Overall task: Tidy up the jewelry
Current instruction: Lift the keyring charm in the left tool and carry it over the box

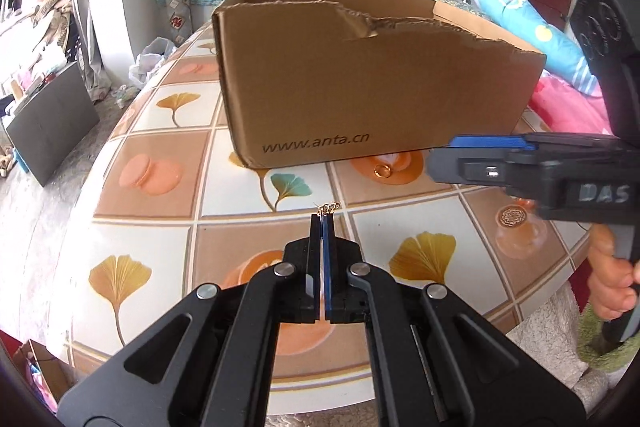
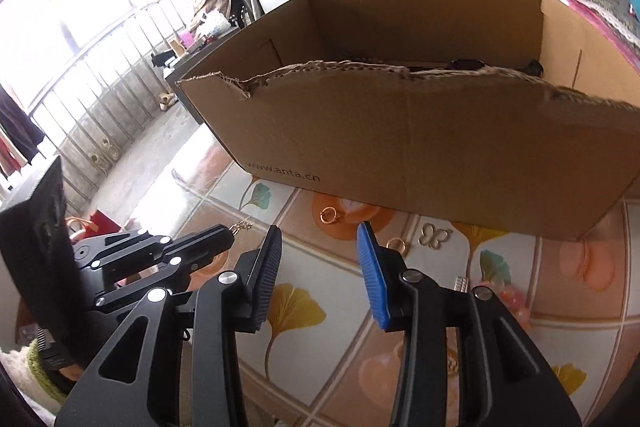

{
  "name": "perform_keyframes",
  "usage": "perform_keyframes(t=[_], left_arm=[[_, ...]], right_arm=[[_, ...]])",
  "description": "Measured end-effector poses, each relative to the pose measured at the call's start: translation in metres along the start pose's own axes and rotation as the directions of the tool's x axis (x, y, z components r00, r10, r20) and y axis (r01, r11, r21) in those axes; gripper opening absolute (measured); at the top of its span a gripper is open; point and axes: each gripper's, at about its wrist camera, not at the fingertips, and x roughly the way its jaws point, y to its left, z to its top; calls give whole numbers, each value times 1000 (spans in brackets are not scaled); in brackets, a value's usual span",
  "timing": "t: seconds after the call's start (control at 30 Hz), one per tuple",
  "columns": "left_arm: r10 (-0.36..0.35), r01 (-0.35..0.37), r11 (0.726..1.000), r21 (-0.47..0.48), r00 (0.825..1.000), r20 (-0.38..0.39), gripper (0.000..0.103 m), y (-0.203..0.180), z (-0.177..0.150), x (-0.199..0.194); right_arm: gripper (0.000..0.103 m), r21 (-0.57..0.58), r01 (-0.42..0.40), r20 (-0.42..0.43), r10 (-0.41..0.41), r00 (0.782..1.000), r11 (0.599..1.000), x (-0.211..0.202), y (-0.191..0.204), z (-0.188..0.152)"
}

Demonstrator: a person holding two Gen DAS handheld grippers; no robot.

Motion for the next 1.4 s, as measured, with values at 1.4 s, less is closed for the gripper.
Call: perform_keyframes(t=[1.4], left_arm=[[-49, 51, 996, -79, 998, 39, 0, 32, -8, -2]], right_arm=[[12, 63, 198, 26, -200, 980, 978, 32, 38, -7]])
